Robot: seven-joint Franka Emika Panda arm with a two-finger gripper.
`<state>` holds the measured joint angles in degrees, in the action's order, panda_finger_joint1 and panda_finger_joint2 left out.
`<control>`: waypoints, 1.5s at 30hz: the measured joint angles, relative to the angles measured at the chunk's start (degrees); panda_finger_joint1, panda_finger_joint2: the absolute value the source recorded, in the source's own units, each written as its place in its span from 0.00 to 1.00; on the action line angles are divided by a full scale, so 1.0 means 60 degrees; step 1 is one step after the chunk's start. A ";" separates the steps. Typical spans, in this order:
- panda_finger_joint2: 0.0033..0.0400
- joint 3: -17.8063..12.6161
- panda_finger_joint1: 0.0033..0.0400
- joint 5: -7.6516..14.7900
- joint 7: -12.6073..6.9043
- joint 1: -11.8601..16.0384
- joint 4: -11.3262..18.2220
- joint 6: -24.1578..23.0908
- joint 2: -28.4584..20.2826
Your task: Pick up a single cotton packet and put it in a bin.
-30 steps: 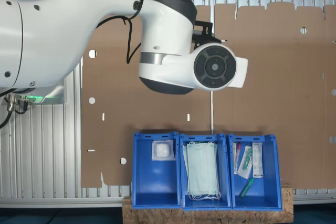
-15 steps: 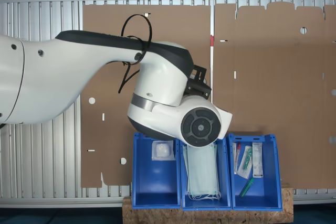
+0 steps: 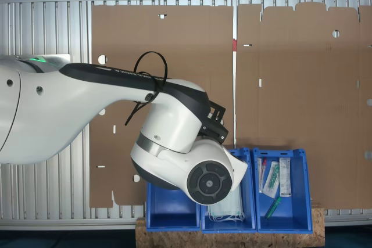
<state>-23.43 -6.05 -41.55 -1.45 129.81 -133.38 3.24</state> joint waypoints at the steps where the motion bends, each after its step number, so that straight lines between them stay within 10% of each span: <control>1: 0.08 -0.0076 0.08 0.0004 0.0000 0.0000 0.0000 0.0001 0.0000; 45: 0.08 -0.1819 0.08 0.0029 0.0000 -0.0003 0.0031 0.0115 -0.0002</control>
<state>-34.34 -5.88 -41.55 -1.47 130.00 -132.69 3.22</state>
